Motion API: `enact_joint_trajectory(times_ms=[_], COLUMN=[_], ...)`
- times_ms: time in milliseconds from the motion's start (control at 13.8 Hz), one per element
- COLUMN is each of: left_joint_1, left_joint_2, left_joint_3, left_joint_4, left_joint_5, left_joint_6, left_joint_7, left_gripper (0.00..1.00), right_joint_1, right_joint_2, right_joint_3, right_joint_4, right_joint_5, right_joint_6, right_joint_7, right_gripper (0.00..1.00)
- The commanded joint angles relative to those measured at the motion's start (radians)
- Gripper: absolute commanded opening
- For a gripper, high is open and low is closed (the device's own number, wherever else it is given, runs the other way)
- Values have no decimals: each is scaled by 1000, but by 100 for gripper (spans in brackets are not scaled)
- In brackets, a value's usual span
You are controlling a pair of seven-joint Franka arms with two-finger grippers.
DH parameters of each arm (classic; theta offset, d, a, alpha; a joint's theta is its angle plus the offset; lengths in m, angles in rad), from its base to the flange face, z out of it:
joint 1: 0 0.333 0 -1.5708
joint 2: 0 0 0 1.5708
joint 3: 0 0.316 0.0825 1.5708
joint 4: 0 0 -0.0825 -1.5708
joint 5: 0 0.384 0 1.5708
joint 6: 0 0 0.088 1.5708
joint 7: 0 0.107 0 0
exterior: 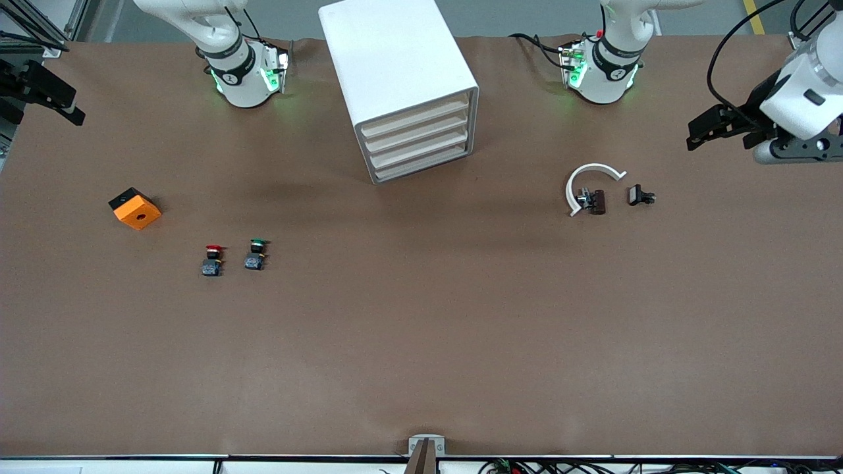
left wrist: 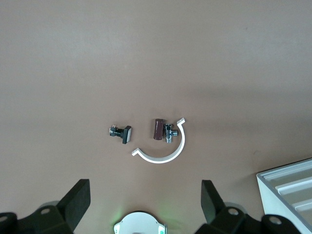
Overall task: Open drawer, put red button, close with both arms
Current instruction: 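Reach the left gripper toward the front of the white drawer cabinet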
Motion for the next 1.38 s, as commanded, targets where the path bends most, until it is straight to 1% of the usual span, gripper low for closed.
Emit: enact_joint_trajectory(times_ms=[0,145,362,507,869,1013,1303], left_joint_1=[0,-8,-11,-9,-12,-22,-84], left_joint_2=[32,52,78,114,231,268,355], left_joint_3=[-11,-12,-19,-55,-163,-180,-183], left_joint_4=[-17,-43,-77,-91,-94,-93,-86], left_joint_5=[5,3,-40,-46,-46,-44,-35], left_joint_6=[-6,17,60,92,179,215,285], left_joint_7=[-17,-19,-22,-42,-223,-266,-382], left_gripper=[100,100,100,100,100,100,100], right_joint_1=[6,6,6,6,6,6,6], right_joint_2=[-26,-24,-26,-24,-24,-24,-24], right_joint_3=[-3,-3,-3,-3,-3,-3,-3], right_joint_4=[-22,-22,-22,-22,-22,-22,-22], right_joint_5=[-13,-13,-13,-13,-13,-13,-13], right_joint_6=[4,4,4,4,6,3,1], right_joint_7=[-6,-7,-7,-7,-7,-6,-6], right_gripper=[100,100,100,100,100,100,100])
